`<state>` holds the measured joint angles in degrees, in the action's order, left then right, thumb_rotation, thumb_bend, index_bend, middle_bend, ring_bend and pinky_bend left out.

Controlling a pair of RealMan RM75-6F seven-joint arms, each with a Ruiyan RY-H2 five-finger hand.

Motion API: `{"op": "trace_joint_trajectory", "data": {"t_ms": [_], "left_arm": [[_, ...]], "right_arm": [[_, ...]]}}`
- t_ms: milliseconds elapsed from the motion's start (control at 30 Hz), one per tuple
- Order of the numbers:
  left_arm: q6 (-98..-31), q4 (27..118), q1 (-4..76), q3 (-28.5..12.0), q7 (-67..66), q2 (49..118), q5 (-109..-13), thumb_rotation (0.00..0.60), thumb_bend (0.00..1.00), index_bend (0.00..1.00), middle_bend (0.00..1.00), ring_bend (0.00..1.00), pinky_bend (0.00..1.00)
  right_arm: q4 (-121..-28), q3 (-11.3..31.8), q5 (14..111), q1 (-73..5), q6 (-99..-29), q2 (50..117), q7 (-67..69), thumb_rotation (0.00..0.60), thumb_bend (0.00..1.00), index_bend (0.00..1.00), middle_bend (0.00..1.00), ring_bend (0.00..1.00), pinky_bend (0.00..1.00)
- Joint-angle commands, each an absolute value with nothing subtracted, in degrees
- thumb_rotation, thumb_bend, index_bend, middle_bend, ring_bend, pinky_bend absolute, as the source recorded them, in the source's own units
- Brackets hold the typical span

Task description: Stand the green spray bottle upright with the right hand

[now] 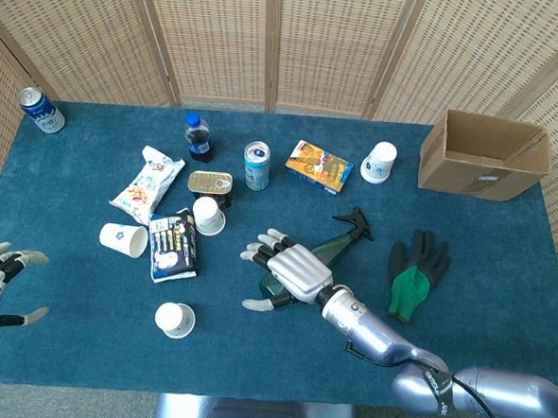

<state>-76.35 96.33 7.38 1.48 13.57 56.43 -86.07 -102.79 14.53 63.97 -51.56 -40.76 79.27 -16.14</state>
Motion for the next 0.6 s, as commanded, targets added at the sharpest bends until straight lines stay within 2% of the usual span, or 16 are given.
{"op": "trace_joint_trajectory", "data": {"t_ms": [33, 300, 600], "left_arm": [[-76.31, 95.97, 7.37, 1.50, 13.92, 56.61, -86.09, 0.597, 0.18, 0.26, 0.27, 0.23, 0.08], [-75.99, 95.31, 7.65, 1.56, 14.50, 57.11, -86.49, 0.595, 0.18, 0.26, 0.27, 0.22, 0.08], [-75.54, 94.49, 8.23, 1.46, 15.21, 57.84, -86.97, 0.595, 0.18, 0.26, 0.27, 0.23, 0.08]], "right_arm": [[-101.67, 13.42, 61.33, -53.11, -41.17, 79.84, -19.38, 0.050, 0.08, 0.17, 0.15, 0.00, 0.04], [-102.52, 9.20, 57.49, -54.59, -43.88, 79.37, -28.04, 0.047, 0.08, 0.20, 0.19, 0.03, 0.04], [-109.49, 3.64, 53.44, -55.85, -48.14, 77.13, -39.46, 0.020, 0.08, 0.23, 0.22, 0.07, 0.04]]}}
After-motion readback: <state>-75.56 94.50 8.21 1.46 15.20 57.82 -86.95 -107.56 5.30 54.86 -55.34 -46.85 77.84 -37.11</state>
